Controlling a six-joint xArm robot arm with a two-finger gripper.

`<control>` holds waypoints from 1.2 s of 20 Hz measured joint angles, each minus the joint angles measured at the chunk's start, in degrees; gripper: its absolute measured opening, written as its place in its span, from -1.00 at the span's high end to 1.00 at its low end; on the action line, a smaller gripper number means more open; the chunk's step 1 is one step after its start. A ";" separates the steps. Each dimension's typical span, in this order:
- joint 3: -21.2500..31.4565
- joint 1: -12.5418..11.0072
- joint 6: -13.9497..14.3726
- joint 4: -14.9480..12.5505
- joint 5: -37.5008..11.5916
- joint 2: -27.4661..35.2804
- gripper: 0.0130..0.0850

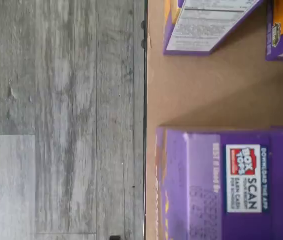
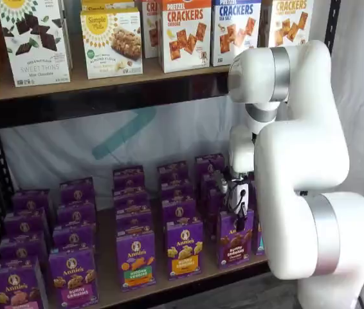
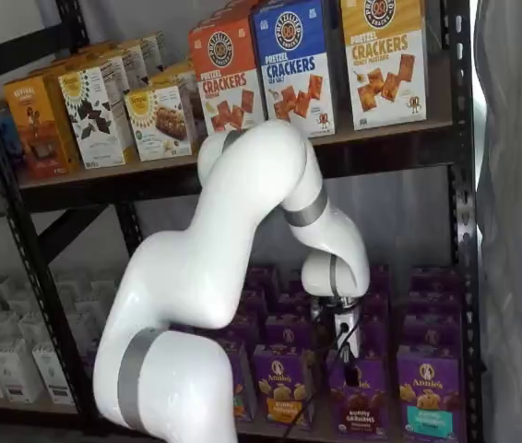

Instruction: Pick up the purple box with a brown patch in the center, on the bottom shelf, the fifth box from the left

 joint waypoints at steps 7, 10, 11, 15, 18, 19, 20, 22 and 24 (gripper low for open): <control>-0.46 0.29 0.21 0.08 -1.74 1.46 -1.00; -0.62 0.37 0.80 -0.48 -1.74 1.73 -1.00; -0.71 0.40 1.22 -0.91 -1.57 1.82 -0.89; -0.67 0.50 1.88 -1.52 -1.34 1.87 -0.67; -0.38 0.58 1.90 -1.46 -1.67 1.81 -0.44; -0.28 0.59 1.92 -1.46 -1.79 1.78 -0.44; -0.19 0.60 2.02 -1.53 -1.87 1.75 -0.33; -0.03 0.63 2.41 -1.93 -1.97 1.71 -0.33; 0.08 0.68 2.91 -2.43 -1.99 1.69 -0.33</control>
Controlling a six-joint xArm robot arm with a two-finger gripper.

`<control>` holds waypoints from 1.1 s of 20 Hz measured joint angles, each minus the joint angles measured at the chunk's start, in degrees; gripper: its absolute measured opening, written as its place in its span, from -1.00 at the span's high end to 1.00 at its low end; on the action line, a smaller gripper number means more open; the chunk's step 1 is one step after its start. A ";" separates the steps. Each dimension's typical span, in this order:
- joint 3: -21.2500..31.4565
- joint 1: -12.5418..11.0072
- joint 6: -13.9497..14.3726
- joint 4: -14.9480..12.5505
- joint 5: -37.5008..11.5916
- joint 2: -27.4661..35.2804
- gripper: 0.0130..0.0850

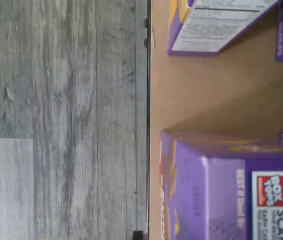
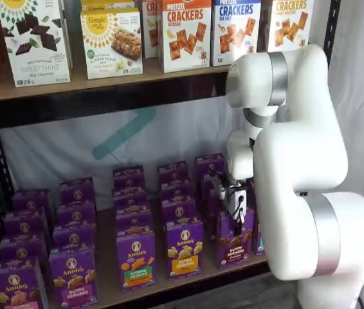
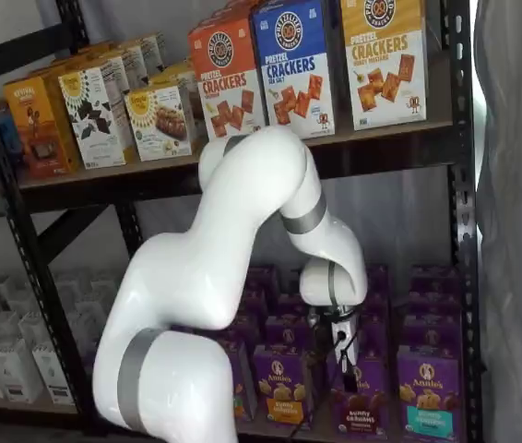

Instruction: Pick up the purple box with a brown patch in the center, on the bottom shelf, the fifth box from the left

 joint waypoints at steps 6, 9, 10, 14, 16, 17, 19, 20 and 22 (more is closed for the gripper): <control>0.40 0.16 0.48 -0.35 -0.25 -0.02 -0.22; 0.61 0.22 0.41 -0.20 -0.39 -0.06 0.00; 0.66 0.23 0.39 -0.15 -0.43 -0.08 0.00; 1.05 0.24 0.06 0.20 -0.85 -0.22 0.22; 1.32 0.18 -0.39 0.63 -1.29 -0.31 0.22; 1.46 0.16 -0.61 0.85 -1.51 -0.36 0.22; 1.76 0.10 -1.25 1.47 -2.04 -0.48 0.22; 1.89 0.08 -1.61 1.84 -2.23 -0.55 0.22; 2.07 0.05 -1.99 2.22 -2.36 -0.69 0.33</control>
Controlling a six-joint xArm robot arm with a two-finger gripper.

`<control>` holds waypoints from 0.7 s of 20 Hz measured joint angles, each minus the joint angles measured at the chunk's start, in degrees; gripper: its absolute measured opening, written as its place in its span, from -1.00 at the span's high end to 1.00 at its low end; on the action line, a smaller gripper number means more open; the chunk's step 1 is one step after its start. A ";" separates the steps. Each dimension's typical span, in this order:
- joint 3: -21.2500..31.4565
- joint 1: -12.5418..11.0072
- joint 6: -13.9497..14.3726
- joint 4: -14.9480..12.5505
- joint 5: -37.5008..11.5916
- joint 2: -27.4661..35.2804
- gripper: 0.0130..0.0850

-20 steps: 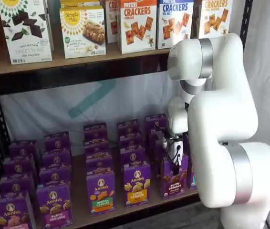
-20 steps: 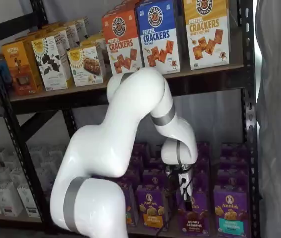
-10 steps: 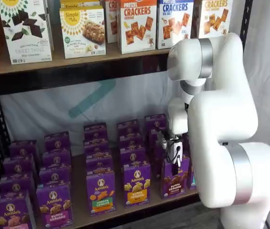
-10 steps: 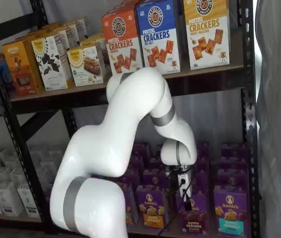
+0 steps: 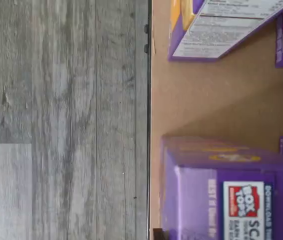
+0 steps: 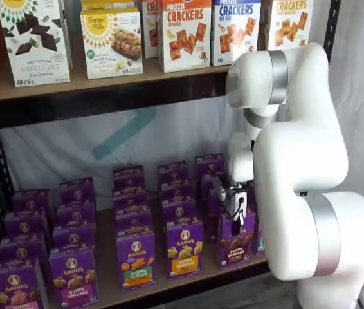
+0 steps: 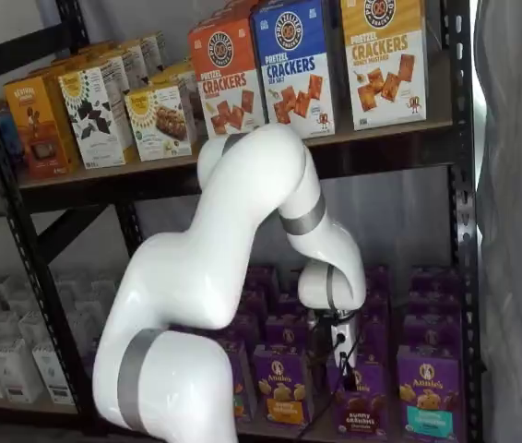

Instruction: Pick up the purple box with a brown patch in the center, on the bottom shelf, the fifth box from the left

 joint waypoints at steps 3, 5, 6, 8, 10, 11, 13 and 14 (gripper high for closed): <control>0.26 -0.02 -0.13 0.13 -0.15 -0.20 0.44; 0.48 0.00 -0.31 0.33 -0.33 -0.34 0.56; 0.60 0.01 -0.44 0.49 -0.46 -0.41 0.56; 0.87 0.03 -0.42 0.47 -0.76 -0.57 0.56; 1.06 0.17 -1.41 1.69 -0.37 -0.86 0.56; 1.32 0.24 -1.78 2.18 -0.42 -1.05 0.56; 2.25 0.42 -2.36 2.98 -0.78 -1.70 0.56; 2.83 0.50 -2.46 3.17 -1.08 -2.07 0.56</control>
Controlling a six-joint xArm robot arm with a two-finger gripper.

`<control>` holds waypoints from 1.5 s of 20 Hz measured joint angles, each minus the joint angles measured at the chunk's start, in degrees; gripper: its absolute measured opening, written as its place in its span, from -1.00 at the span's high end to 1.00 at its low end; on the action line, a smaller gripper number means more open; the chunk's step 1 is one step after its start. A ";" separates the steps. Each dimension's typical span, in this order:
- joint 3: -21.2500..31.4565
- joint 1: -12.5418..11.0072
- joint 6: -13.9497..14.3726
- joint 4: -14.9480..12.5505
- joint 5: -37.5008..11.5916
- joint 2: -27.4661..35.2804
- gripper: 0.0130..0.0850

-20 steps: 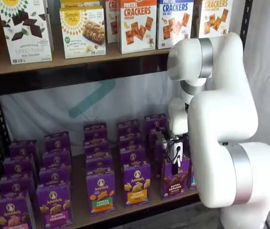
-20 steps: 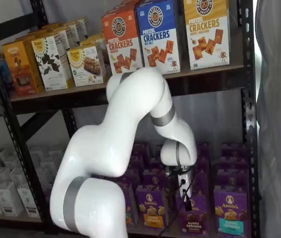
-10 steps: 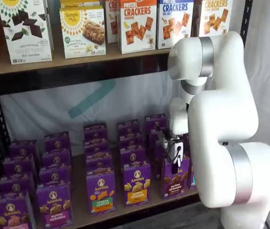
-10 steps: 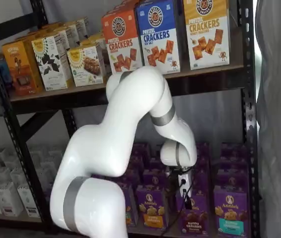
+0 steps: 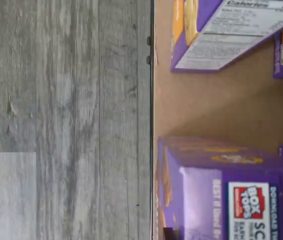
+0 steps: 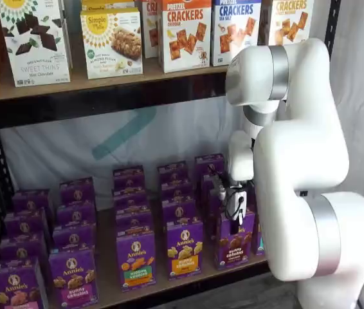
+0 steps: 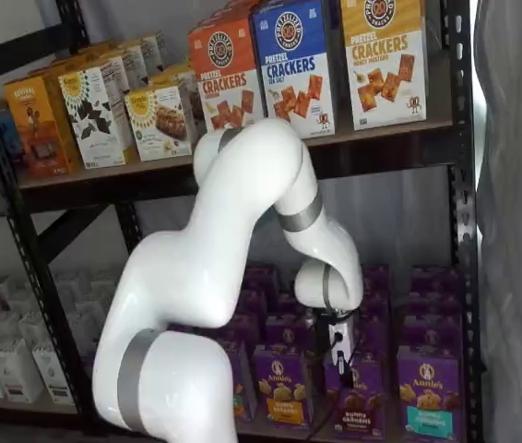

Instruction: Pick up the purple box with a brown patch in the center, on the bottom shelf, the fifth box from the left

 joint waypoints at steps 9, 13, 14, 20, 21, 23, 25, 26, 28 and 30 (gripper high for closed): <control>8.58 0.77 1.66 -0.97 -1.82 -6.03 0.56; 13.58 1.37 2.95 -1.68 -1.66 -10.48 0.56; 14.72 1.50 3.53 -2.15 -1.62 -11.51 0.56; 22.46 2.48 6.79 -4.54 -1.71 -18.95 0.56; 23.60 2.64 7.29 -4.89 -1.72 -20.04 0.56; 25.80 3.04 7.77 -4.99 -1.45 -22.36 0.56; 28.09 3.55 7.52 -4.19 -0.97 -24.91 0.56; 29.13 3.81 7.29 -3.67 -0.66 -26.13 0.56; 30.93 4.32 7.08 -2.91 0.03 -28.36 0.56; 32.56 4.83 7.06 -2.35 0.47 -30.35 0.56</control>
